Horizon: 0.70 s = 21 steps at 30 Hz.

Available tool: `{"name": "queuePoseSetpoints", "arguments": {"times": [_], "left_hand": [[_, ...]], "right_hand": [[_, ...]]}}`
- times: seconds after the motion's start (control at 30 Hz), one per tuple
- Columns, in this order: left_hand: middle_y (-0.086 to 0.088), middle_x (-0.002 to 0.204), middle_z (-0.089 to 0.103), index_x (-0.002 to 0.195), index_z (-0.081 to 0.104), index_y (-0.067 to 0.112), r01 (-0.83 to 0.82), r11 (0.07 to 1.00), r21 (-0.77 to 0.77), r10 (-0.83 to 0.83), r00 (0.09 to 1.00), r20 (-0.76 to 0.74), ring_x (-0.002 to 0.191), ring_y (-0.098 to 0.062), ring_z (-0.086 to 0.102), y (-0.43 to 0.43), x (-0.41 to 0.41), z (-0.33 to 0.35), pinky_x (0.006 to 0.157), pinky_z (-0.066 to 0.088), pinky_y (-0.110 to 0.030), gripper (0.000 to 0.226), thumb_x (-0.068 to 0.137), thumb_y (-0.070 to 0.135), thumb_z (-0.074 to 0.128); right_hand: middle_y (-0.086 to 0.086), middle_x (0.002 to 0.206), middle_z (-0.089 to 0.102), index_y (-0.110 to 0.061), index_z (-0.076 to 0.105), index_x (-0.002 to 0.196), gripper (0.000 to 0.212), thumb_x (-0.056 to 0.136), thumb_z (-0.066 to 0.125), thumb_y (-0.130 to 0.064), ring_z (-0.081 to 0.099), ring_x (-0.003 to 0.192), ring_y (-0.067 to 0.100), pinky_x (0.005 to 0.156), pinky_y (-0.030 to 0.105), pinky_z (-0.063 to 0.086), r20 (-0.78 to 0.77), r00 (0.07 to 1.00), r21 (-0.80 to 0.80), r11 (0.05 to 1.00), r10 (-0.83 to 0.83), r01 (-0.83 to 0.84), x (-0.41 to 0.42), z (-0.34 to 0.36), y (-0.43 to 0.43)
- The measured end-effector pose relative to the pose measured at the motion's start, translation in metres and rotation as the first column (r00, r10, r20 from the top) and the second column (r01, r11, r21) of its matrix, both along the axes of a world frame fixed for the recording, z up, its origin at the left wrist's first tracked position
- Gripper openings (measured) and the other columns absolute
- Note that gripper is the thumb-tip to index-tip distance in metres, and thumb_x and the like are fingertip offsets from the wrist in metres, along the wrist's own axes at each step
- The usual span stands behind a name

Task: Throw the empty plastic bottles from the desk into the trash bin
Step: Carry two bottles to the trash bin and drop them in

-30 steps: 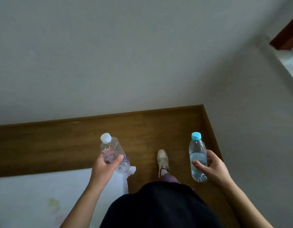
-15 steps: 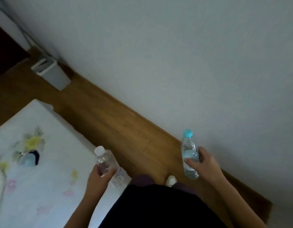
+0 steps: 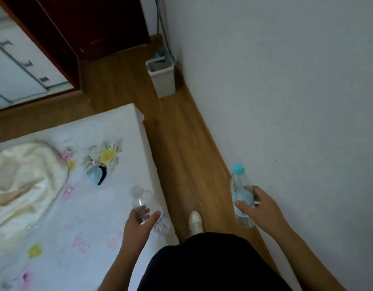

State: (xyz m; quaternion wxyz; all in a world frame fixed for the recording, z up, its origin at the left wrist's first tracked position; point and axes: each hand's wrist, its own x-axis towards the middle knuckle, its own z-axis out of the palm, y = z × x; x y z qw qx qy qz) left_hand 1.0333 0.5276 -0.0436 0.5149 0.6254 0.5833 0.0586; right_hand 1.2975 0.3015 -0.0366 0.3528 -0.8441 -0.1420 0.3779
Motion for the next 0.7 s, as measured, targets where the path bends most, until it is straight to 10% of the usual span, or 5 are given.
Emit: {"name": "queuePoseSetpoints", "arguments": {"times": [0.5,0.7], "left_hand": [[-0.003,0.118,0.067,0.127,0.058,0.015,-0.093,0.989,0.111,0.092,0.996,0.019,0.109,-0.023,0.064,0.258,0.185,0.016,0.092,0.048,-0.035,0.059,0.079,0.041,0.08],[-0.008,0.116,0.068,0.123,0.059,0.01,-0.314,0.946,0.085,0.316,0.949,-0.017,0.108,-0.026,0.064,0.333,0.223,0.012,0.093,0.048,-0.038,0.056,0.077,0.032,0.082]], "right_hand": [[-0.009,0.107,0.07,-0.033,0.055,0.114,0.05,0.073,0.08,-0.047,0.068,0.097,0.013,0.086,0.035,0.057,-0.011,0.989,-0.018,0.989,0.144,-0.144,0.205,-0.004,0.262],[-0.011,0.106,0.071,-0.026,0.06,0.116,0.105,0.036,0.062,-0.094,0.069,0.094,0.009,0.08,0.028,0.059,-0.047,0.939,0.057,0.939,0.341,-0.338,0.288,0.002,0.419]]}}
